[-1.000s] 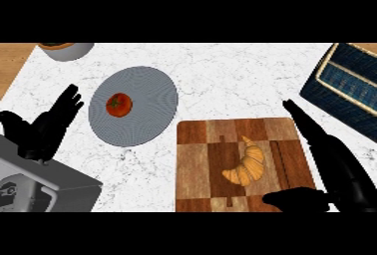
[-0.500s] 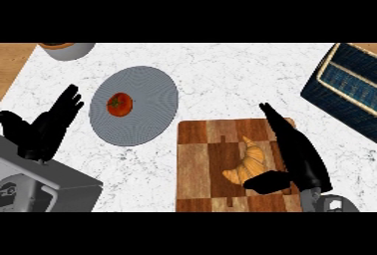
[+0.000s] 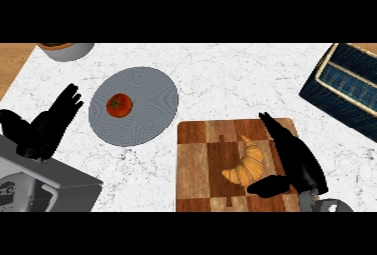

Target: Pick the croissant from the cutting board and place it in the basket

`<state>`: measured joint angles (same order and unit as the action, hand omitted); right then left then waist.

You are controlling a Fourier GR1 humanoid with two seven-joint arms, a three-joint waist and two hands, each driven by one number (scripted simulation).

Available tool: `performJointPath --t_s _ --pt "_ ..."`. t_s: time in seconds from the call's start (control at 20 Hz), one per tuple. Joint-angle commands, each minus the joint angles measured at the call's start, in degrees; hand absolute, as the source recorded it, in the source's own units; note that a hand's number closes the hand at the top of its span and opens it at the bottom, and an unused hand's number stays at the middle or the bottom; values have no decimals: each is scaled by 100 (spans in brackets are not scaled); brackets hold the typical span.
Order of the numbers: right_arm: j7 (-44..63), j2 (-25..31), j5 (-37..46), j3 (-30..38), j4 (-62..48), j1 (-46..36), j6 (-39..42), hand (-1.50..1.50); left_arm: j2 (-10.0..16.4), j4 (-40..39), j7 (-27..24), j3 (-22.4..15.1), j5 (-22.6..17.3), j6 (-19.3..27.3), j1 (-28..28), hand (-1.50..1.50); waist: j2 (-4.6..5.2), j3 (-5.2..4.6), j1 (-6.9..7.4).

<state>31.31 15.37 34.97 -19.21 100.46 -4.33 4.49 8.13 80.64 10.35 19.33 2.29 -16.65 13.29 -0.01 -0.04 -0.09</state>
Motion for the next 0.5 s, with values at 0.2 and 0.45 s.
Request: performJointPath --t_s 0.2,0.45 --pt "-528 -108 -239 133 134 336 106 -150 -68 228 451 -14 250 586 -2 0 -6 7 -6" --pt "-827 -196 -31 -12 28 413 84 -150 -33 -192 12 -34 368 549 -6 0 1 5 -9"
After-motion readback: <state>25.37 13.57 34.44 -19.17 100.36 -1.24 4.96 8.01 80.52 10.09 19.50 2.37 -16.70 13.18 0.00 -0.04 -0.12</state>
